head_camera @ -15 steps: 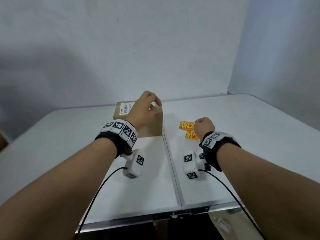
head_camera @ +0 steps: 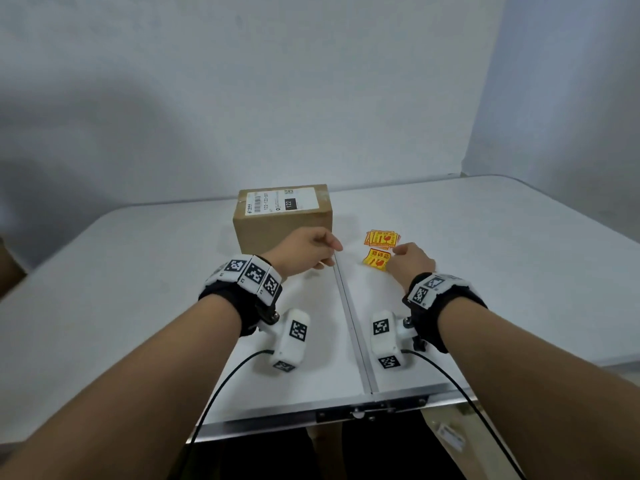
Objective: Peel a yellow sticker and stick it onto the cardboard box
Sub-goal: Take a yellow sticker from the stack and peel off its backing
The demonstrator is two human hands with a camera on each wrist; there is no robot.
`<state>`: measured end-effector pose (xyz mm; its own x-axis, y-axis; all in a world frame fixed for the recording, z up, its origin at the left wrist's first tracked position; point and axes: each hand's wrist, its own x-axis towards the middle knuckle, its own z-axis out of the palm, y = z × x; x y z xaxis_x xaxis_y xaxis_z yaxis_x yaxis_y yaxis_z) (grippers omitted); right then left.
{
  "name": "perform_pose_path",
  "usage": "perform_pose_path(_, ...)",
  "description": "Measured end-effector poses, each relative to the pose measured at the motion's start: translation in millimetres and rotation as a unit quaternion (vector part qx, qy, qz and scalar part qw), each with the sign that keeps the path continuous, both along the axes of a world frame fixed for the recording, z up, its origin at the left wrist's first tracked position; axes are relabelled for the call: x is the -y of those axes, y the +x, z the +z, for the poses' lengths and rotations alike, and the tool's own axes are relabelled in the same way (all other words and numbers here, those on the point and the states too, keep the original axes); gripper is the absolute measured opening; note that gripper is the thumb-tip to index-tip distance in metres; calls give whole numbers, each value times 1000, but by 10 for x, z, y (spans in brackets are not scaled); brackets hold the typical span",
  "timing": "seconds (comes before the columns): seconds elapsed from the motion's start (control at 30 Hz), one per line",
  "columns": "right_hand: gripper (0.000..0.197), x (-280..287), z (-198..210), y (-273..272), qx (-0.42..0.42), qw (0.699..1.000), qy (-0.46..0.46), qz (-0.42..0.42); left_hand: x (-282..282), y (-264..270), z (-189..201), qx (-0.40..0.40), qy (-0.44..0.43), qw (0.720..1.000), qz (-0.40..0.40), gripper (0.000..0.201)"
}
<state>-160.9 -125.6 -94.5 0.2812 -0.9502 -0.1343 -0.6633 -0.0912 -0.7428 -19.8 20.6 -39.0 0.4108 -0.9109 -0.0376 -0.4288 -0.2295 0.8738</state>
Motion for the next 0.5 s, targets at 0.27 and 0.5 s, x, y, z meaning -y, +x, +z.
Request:
perform_pose_path(0.27, 40, -8, 41, 118, -18, 1000, 11, -7, -17, -59, -222, -45, 55, 997, 25, 14)
perform_pose_path(0.5, 23, 14, -29, 99, 4, 999, -13, 39, 53, -128, -279, -70, 47, 996, 26, 16)
